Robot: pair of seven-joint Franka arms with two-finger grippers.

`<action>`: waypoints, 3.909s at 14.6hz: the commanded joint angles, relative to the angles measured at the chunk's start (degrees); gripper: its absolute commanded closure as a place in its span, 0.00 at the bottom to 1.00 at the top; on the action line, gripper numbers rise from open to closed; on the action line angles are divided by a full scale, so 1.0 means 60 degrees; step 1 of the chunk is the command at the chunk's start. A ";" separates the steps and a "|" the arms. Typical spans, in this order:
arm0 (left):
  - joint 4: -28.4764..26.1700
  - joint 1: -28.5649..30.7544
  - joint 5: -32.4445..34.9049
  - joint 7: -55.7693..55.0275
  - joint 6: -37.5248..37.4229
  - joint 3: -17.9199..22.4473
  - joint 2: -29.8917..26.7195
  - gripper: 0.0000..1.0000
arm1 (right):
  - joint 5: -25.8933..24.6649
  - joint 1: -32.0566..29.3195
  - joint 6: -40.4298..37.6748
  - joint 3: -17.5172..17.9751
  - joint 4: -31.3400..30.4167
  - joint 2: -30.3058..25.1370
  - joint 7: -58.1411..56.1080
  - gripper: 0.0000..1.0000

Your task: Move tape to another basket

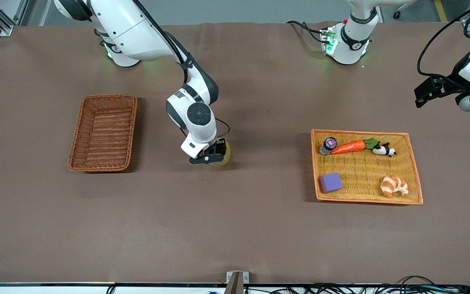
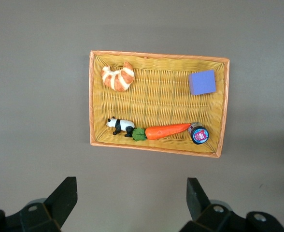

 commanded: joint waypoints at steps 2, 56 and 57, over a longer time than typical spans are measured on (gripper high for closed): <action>0.0255 -0.0040 -0.0117 0.0089 0.0079 0.0084 0.0157 0.00 | -0.0311 -0.0006 0.0146 0.0021 0.0010 0.0082 0.0205 0.46; 0.0255 -0.0113 -0.0146 0.0148 0.0372 -0.0018 0.0392 0.00 | 0.0084 -0.3416 -0.2469 -0.3807 -0.3307 -0.5791 -0.7445 0.00; 0.0256 -0.0113 -0.0161 0.0148 0.0372 -0.0018 0.0392 0.00 | 0.0085 -0.3912 -0.3085 -0.3208 -0.2648 -0.5791 -0.7065 0.00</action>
